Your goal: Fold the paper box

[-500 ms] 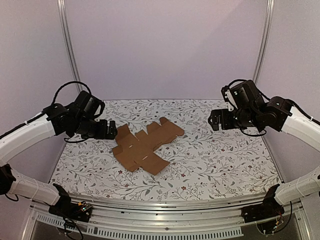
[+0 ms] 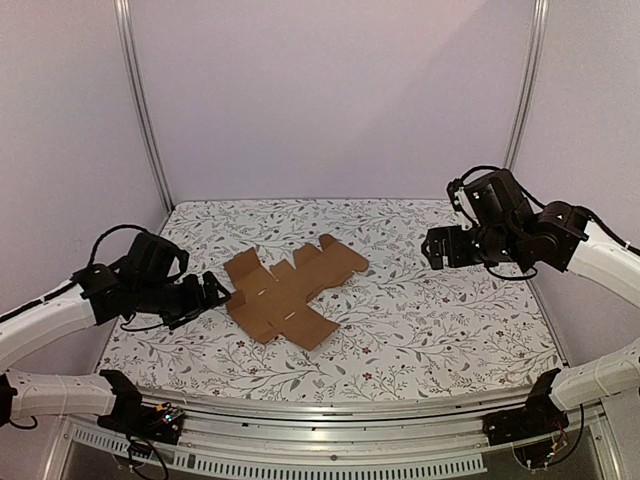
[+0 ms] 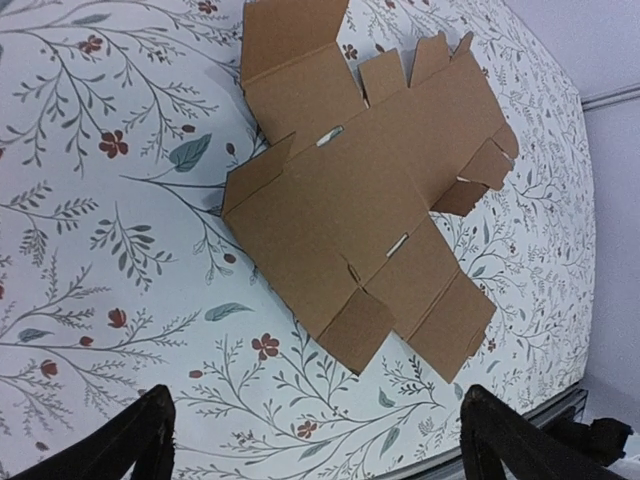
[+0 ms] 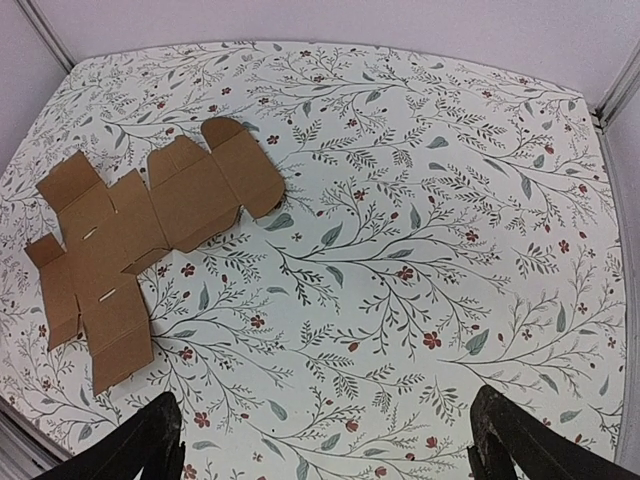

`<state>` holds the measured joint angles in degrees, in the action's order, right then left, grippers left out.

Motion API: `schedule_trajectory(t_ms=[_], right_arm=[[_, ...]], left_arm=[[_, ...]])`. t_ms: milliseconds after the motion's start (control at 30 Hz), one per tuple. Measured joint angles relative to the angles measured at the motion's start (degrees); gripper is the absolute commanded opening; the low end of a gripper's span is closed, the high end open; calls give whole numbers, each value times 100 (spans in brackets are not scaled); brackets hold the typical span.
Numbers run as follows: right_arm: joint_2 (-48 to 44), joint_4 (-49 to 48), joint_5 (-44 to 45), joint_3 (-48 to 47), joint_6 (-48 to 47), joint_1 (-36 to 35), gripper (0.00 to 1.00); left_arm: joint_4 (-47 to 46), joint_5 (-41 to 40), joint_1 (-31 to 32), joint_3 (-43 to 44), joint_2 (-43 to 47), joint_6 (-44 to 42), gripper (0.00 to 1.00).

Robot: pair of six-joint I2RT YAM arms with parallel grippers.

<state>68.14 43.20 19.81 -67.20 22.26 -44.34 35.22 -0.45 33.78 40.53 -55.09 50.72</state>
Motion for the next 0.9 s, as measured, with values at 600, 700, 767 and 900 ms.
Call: schedule_trajectory(t_ms=[600, 700, 767, 900], right_arm=[[-365, -120, -107, 319, 118, -2, 99], [-505, -120, -105, 358, 133, -2, 99], [-608, -125, -101, 380, 138, -2, 99], [-791, -122, -76, 422, 177, -2, 99]], left_arm=[[-4765, 2028, -640, -2391, -1169, 2446, 75], [-5215, 2184, -649, -2444, -1631, 2592, 74], [-5429, 2234, -651, -2455, -1777, 2640, 74], [-5727, 2234, -660, -2459, -1860, 2667, 71]])
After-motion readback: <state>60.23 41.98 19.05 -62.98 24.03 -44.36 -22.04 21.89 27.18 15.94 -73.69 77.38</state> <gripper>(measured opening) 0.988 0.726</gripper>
